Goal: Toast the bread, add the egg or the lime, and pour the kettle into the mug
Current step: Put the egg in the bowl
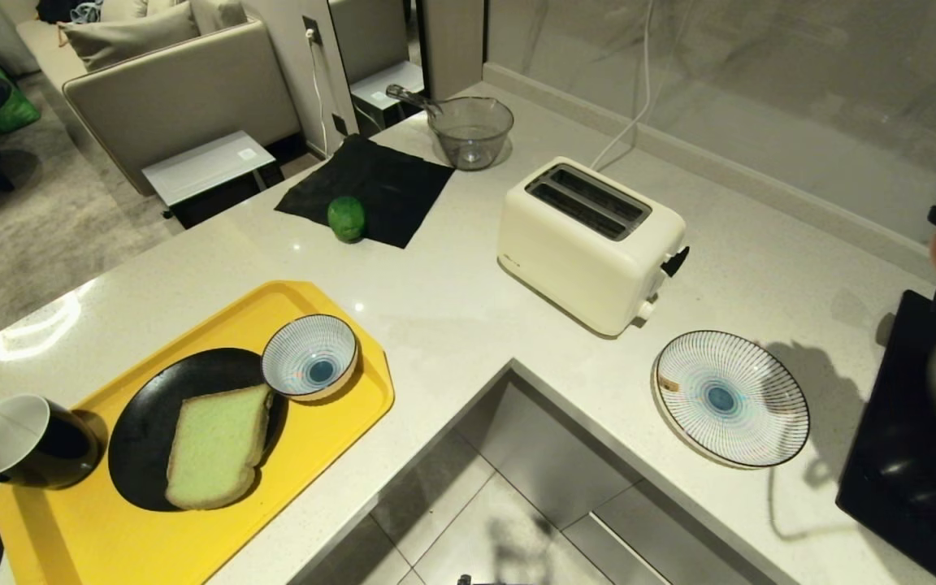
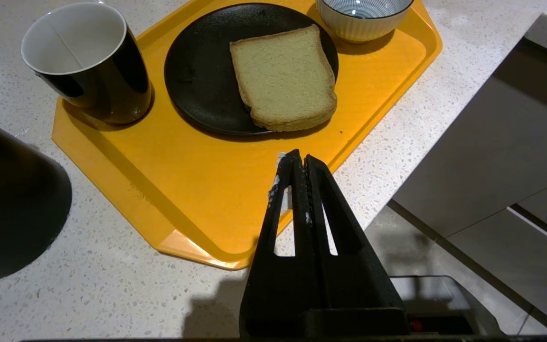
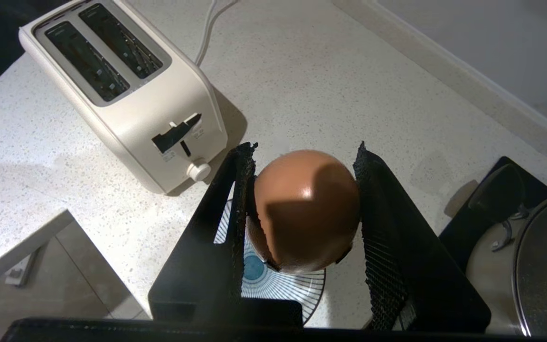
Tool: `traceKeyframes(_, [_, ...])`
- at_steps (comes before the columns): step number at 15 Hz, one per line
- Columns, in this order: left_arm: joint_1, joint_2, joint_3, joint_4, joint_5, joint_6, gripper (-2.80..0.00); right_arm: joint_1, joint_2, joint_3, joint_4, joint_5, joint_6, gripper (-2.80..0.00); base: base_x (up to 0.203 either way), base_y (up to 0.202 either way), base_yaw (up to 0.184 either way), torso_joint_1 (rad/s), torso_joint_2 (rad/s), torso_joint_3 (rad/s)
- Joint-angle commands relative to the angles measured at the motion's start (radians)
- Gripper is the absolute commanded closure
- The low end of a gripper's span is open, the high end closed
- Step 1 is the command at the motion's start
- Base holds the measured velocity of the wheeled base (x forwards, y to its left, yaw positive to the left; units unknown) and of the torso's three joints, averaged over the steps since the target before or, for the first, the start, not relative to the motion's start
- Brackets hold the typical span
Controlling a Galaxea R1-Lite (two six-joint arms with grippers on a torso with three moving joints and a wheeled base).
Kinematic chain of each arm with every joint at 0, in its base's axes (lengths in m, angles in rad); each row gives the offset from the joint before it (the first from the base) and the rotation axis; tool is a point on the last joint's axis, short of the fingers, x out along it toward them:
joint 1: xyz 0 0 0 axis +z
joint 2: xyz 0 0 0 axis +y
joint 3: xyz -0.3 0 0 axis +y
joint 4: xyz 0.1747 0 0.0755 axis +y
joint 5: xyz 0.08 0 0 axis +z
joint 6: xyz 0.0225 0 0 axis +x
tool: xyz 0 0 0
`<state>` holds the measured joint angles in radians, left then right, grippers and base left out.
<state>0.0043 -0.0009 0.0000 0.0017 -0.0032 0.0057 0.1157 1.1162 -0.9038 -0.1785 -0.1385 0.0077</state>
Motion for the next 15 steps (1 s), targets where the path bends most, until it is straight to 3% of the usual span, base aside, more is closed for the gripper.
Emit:
traceKeyframes(1, [0.000, -0.001, 0.000, 0.000, 0.000, 0.000, 0.00, -0.001, -0.007, 0.002, -0.002, -0.003, 0.000, 0.00, 0.000, 0.000, 0.000, 0.000, 0.00, 0.000])
traceKeyframes(4, [0.000, -0.001, 0.000, 0.000, 0.000, 0.000, 0.00, -0.001, -0.009, 0.031, -0.001, -0.009, -0.002, 0.00, 0.000, 0.000, 0.000, 0.000, 0.00, 0.000])
traceKeyframes(8, [0.000, -0.001, 0.000, 0.000, 0.000, 0.000, 0.00, -0.010, 0.029, 0.005, 0.002, -0.089, -0.001, 0.00, 0.000, 0.000, 0.000, 0.000, 0.00, 0.000])
traceKeyframes(15, [0.000, -0.001, 0.000, 0.000, 0.000, 0.000, 0.00, -0.010, 0.041, -0.022, 0.002, -0.117, 0.000, 0.00, 0.000, 0.000, 0.000, 0.000, 0.00, 0.000])
